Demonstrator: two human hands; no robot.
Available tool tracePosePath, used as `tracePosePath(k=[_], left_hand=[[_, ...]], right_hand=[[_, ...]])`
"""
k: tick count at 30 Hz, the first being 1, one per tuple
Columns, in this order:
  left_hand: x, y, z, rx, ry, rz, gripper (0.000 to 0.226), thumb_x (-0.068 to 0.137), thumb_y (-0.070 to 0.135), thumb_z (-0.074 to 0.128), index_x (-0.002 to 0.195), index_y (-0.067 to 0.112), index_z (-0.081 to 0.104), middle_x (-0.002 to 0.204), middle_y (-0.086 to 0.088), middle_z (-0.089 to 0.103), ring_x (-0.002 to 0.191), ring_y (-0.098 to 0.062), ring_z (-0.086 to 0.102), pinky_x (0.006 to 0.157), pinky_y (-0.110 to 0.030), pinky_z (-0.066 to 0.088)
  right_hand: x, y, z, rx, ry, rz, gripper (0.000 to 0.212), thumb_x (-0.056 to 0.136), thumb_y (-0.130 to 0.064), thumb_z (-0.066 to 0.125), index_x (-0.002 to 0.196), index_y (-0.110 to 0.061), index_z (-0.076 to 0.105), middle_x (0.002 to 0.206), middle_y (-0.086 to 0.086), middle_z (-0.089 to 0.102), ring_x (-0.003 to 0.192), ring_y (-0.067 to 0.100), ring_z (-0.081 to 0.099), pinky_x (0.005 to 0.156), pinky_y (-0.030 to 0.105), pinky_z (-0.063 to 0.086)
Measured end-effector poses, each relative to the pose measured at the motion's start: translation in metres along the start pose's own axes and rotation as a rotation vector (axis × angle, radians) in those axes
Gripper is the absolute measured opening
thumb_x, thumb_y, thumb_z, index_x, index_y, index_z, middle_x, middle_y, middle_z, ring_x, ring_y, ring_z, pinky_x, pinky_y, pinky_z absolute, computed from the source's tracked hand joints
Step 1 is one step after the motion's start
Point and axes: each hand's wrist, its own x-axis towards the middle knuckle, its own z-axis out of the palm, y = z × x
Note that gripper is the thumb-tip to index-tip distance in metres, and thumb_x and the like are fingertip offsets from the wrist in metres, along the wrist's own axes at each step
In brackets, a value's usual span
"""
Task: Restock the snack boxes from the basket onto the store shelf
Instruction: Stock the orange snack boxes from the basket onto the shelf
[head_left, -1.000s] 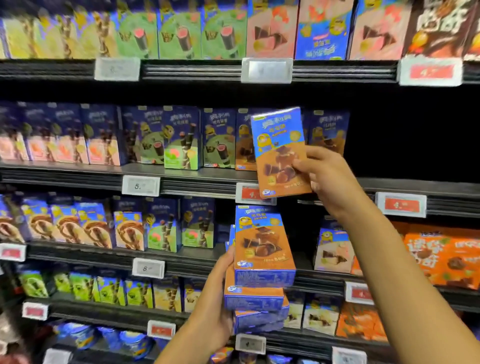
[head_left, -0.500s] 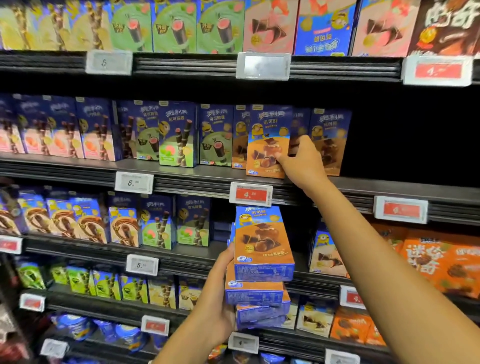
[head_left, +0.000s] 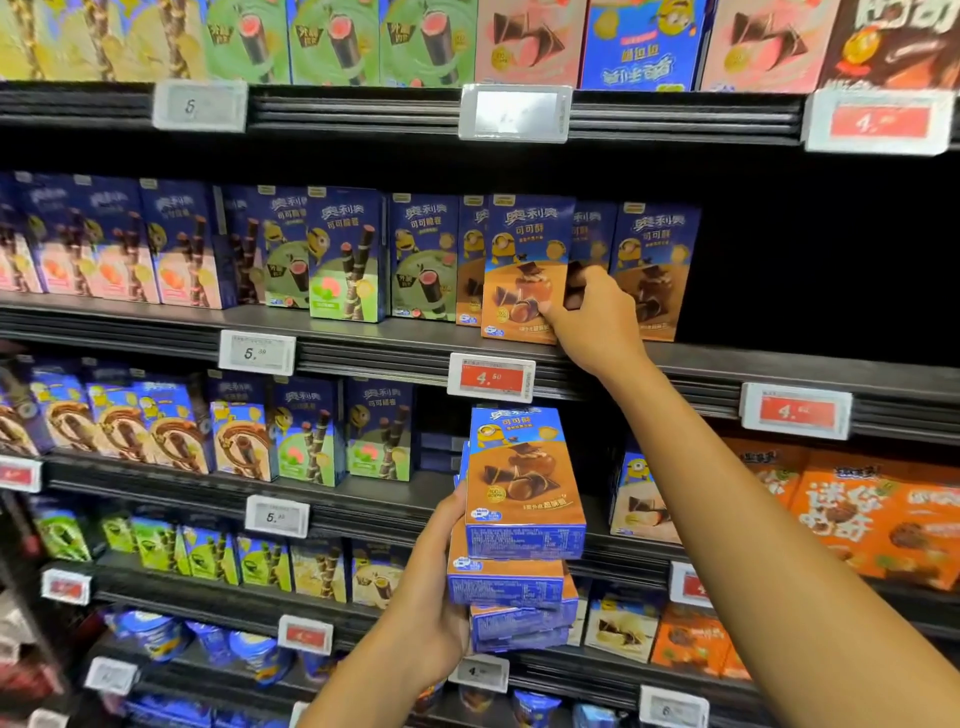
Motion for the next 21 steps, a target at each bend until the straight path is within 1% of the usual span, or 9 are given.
tracePosePath(k=[4, 8, 10, 12, 14, 15, 17, 19, 21], left_hand=[[0.004, -0.004, 0.002, -0.011, -0.015, 0.001, 0.064, 0.081, 0.068, 0.071, 0.122, 0.019, 0.078, 0.12, -0.015, 0.076, 0.097, -0.036, 0.077, 0.078, -0.046, 0.061], [0.005, -0.005, 0.002, -0.011, -0.039, 0.016, 0.066, 0.075, 0.069, 0.079, 0.121, 0.021, 0.079, 0.121, -0.014, 0.076, 0.098, -0.035, 0.077, 0.078, -0.045, 0.061], [0.005, -0.007, 0.002, 0.0, -0.062, 0.037, 0.072, 0.064, 0.07, 0.085, 0.118, 0.022, 0.08, 0.122, -0.013, 0.076, 0.101, -0.035, 0.077, 0.08, -0.045, 0.061], [0.004, -0.009, 0.002, 0.016, -0.076, 0.059, 0.074, 0.059, 0.072, 0.087, 0.116, 0.024, 0.081, 0.123, -0.011, 0.076, 0.106, -0.035, 0.076, 0.085, -0.048, 0.062], [0.003, -0.012, 0.002, 0.031, -0.068, 0.093, 0.071, 0.063, 0.073, 0.083, 0.116, 0.025, 0.08, 0.125, -0.011, 0.075, 0.11, -0.035, 0.074, 0.091, -0.051, 0.061], [0.003, -0.014, 0.002, 0.038, -0.053, 0.105, 0.07, 0.066, 0.073, 0.081, 0.117, 0.026, 0.08, 0.125, -0.011, 0.075, 0.111, -0.035, 0.074, 0.094, -0.051, 0.06], [0.004, -0.019, 0.001, 0.048, -0.02, 0.125, 0.066, 0.072, 0.072, 0.076, 0.12, 0.027, 0.079, 0.127, -0.01, 0.075, 0.113, -0.035, 0.073, 0.097, -0.052, 0.059], [0.004, -0.023, -0.001, 0.063, 0.002, 0.158, 0.062, 0.077, 0.073, 0.072, 0.121, 0.029, 0.078, 0.128, -0.009, 0.074, 0.115, -0.033, 0.073, 0.097, -0.05, 0.059], [0.005, -0.026, -0.002, 0.083, 0.017, 0.194, 0.063, 0.076, 0.075, 0.072, 0.121, 0.032, 0.078, 0.127, -0.007, 0.075, 0.115, -0.032, 0.073, 0.1, -0.05, 0.057]], right_hand=[[0.0, 0.003, 0.0, 0.02, 0.009, -0.016, 0.036, 0.093, -0.031, 0.073, 0.12, -0.012, 0.06, 0.104, -0.004, 0.057, 0.096, 0.016, 0.057, 0.074, 0.026, 0.04], [-0.007, 0.002, -0.006, 0.023, 0.03, -0.012, 0.036, 0.095, -0.021, 0.071, 0.128, -0.012, 0.061, 0.12, 0.001, 0.064, 0.108, 0.019, 0.062, 0.083, 0.025, 0.045], [-0.023, 0.001, -0.016, 0.133, 0.121, -0.071, 0.035, 0.095, -0.018, 0.07, 0.128, -0.014, 0.062, 0.12, -0.002, 0.066, 0.108, 0.011, 0.064, 0.084, 0.017, 0.047], [-0.052, 0.0, -0.026, 0.309, 0.192, -0.152, 0.023, 0.094, -0.02, 0.068, 0.117, -0.021, 0.067, 0.108, -0.01, 0.069, 0.097, 0.001, 0.066, 0.079, 0.013, 0.052], [-0.088, 0.005, -0.028, 0.45, 0.2, -0.198, 0.01, 0.094, -0.022, 0.064, 0.098, -0.03, 0.067, 0.095, -0.009, 0.071, 0.088, 0.009, 0.07, 0.073, 0.024, 0.057], [-0.106, 0.009, -0.026, 0.486, 0.19, -0.19, 0.011, 0.094, -0.021, 0.064, 0.092, -0.032, 0.065, 0.09, -0.006, 0.071, 0.085, 0.016, 0.07, 0.07, 0.029, 0.056], [-0.133, 0.022, -0.021, 0.5, 0.154, -0.141, 0.012, 0.094, -0.018, 0.065, 0.088, -0.028, 0.066, 0.085, -0.006, 0.07, 0.08, 0.019, 0.068, 0.069, 0.027, 0.054], [-0.151, 0.037, -0.015, 0.49, 0.094, -0.026, 0.011, 0.093, -0.014, 0.068, 0.088, -0.024, 0.068, 0.085, -0.008, 0.07, 0.078, 0.01, 0.066, 0.069, 0.02, 0.051], [-0.162, 0.051, -0.011, 0.478, -0.032, 0.151, 0.007, 0.092, -0.022, 0.073, 0.097, -0.023, 0.068, 0.091, -0.007, 0.07, 0.077, 0.001, 0.065, 0.068, 0.02, 0.053]])
